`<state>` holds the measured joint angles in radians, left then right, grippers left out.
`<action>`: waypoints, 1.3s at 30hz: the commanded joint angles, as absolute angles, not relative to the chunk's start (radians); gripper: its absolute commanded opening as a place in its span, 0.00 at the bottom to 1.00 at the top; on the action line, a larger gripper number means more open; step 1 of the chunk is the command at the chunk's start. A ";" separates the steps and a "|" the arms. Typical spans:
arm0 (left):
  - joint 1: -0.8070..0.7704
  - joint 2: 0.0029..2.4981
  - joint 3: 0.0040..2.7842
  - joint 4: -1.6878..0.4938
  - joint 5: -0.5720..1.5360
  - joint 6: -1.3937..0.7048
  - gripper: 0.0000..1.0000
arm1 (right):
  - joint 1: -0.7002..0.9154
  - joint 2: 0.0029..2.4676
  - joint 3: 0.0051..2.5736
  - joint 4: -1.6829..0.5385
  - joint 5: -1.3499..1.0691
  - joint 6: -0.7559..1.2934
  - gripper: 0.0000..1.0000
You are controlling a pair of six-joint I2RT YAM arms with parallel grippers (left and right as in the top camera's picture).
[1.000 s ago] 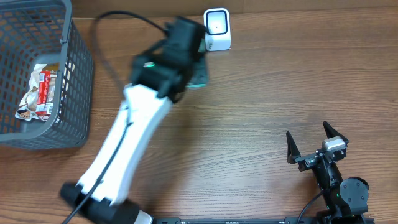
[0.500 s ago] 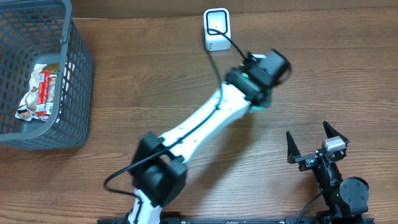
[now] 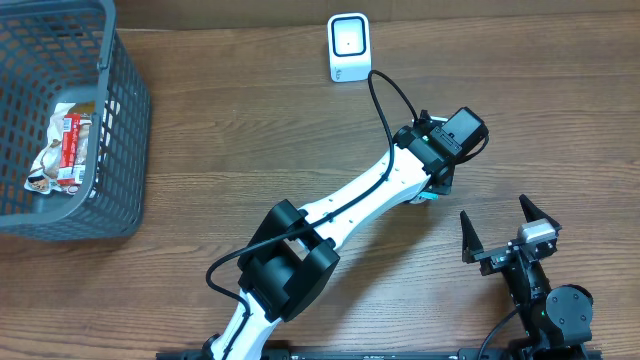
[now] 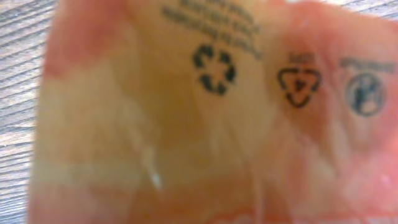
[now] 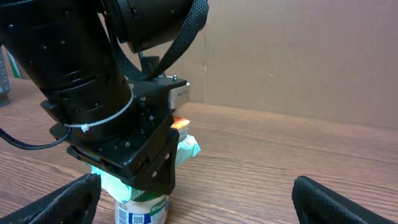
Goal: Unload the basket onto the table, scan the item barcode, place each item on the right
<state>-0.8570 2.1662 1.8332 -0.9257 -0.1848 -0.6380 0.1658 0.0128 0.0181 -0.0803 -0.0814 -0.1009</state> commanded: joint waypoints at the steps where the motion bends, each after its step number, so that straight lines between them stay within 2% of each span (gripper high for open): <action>1: -0.857 2.180 1.848 -0.923 -0.163 -0.656 0.41 | 0.165 0.004 0.008 -0.077 -0.084 -0.102 1.00; 10: -0.859 2.183 1.830 -0.946 -0.144 -0.650 0.49 | 0.165 0.004 0.008 -0.077 -0.084 -0.102 1.00; 11: -0.859 2.183 1.828 -0.945 -0.136 -0.647 0.51 | 0.165 0.004 0.008 -0.077 -0.084 -0.102 1.00; 14: -0.859 2.183 1.826 -0.946 -0.115 -0.636 0.67 | 0.165 0.004 0.008 -0.077 -0.084 -0.102 1.00; 18: -0.859 2.183 1.826 -0.949 -0.103 -0.625 0.75 | 0.165 0.004 0.008 -0.077 -0.084 -0.102 1.00; 23: -0.858 2.181 1.827 -0.964 -0.103 -0.624 0.80 | 0.165 0.004 0.008 -0.077 -0.084 -0.102 1.00; 39: -0.835 2.047 1.869 -0.952 -0.141 -0.582 0.86 | 0.165 0.004 0.008 -0.077 -0.084 -0.102 1.00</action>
